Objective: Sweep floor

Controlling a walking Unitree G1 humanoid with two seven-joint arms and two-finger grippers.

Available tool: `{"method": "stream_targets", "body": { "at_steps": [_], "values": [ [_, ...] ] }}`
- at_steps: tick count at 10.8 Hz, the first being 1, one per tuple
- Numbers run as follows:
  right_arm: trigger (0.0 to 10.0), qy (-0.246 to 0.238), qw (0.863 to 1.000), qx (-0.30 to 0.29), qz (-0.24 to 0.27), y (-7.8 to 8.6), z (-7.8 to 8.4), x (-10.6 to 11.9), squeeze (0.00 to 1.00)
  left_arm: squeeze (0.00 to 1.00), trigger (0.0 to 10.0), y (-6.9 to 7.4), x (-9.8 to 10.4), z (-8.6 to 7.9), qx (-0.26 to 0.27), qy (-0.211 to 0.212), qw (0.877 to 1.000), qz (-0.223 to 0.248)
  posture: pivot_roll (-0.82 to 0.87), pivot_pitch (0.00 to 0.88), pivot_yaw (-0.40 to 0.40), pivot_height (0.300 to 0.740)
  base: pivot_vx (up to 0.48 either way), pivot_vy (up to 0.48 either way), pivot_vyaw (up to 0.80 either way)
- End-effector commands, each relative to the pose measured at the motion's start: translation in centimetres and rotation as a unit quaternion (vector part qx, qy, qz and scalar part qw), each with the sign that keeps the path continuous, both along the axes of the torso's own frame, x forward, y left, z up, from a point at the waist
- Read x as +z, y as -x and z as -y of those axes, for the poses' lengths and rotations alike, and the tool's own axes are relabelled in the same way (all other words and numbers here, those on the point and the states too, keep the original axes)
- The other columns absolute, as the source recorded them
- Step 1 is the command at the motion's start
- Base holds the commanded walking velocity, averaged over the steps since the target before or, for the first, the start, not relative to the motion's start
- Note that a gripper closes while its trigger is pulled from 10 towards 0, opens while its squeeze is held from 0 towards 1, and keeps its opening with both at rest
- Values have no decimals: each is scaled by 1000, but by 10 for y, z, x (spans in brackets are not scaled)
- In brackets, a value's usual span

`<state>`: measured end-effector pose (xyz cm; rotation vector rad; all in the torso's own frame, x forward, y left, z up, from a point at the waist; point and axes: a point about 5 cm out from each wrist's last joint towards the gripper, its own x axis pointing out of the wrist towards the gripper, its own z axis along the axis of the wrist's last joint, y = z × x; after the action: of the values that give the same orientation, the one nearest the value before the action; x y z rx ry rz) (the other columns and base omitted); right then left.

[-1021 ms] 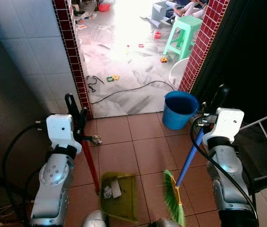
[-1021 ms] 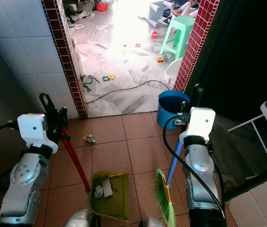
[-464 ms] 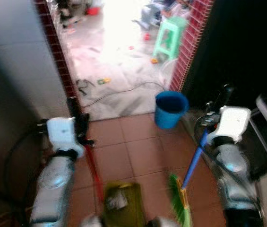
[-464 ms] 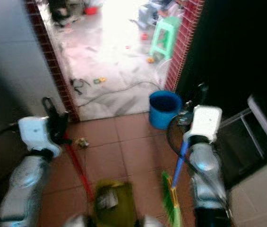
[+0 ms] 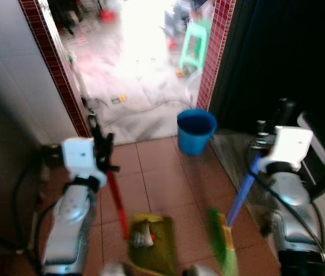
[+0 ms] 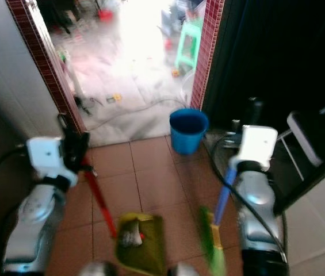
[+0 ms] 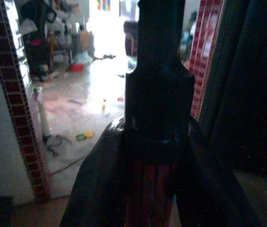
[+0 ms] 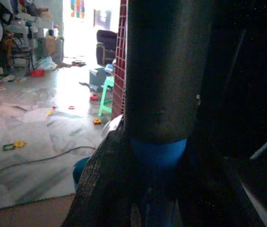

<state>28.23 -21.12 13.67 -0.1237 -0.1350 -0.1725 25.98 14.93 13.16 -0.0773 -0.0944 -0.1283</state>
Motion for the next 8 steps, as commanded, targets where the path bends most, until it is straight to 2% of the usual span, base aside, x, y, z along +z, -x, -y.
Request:
{"method": "stream_targets", "body": {
  "at_steps": [1,3,5,7,8],
  "values": [
    [10000,6,1000,8,19,-4,-4,9,0,0,10000,-3,11,-2,5,15,1000,20,-66,0,-2,740,0,-319,0],
    [10000,8,1000,6,17,-3,-4,8,0,0,10000,-4,13,-2,5,18,1000,23,-69,0,-1,740,0,-307,0],
    [10000,12,1000,4,14,-2,0,6,0,0,10000,-6,13,-5,24,28,999,22,-72,0,-5,740,0,0,0],
    [10000,18,1000,5,9,-2,1,5,0,0,10000,-9,14,-11,42,65,997,20,-77,0,-16,740,0,0,0],
    [10000,19,1000,6,8,-2,1,5,0,0,10000,-11,15,-13,47,71,996,20,-79,0,-18,740,0,0,0]
  ]
}}
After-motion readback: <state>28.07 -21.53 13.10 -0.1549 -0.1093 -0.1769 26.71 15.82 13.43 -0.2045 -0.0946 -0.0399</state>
